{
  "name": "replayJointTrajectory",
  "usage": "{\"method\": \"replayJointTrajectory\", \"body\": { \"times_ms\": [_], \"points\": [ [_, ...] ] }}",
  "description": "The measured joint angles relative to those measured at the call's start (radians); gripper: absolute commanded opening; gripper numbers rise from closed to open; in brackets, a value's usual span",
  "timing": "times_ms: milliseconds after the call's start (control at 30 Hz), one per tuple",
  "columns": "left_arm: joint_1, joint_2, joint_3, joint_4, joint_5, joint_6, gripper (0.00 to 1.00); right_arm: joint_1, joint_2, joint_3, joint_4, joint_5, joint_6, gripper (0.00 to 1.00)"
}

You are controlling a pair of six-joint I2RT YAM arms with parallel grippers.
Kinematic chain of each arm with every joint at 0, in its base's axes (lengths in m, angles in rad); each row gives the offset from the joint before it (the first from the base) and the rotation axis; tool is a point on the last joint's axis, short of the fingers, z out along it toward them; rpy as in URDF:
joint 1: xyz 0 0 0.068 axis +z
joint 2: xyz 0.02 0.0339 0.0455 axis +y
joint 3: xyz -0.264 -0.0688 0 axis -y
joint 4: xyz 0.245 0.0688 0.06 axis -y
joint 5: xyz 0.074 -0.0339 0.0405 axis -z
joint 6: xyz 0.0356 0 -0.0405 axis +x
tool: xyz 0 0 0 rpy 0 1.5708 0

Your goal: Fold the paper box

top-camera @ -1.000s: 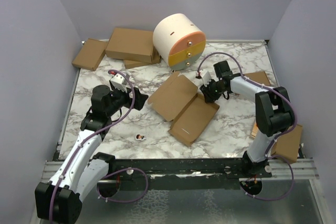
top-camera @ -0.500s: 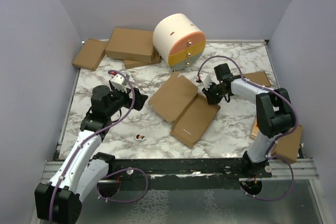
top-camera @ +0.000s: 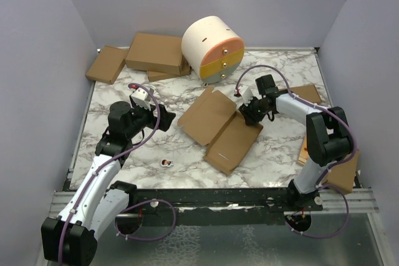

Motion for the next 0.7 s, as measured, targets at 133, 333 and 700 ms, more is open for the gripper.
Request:
{"method": "replayJointTrajectory", "body": {
  "times_ms": [133,333,700],
  "points": [
    [0.0,0.0,0.0,0.0,0.0,0.0,0.92,0.0,-0.005,0.005,0.013,-0.011,0.007,0.21],
    [0.0,0.007,0.0,0.001,0.001,-0.004,0.92,0.0,-0.004,0.007,0.034,-0.009,0.01,0.01],
    [0.0,0.016,-0.002,0.002,0.003,-0.01,0.92,0.0,-0.004,0.002,0.057,-0.011,0.036,0.01]
  ]
}}
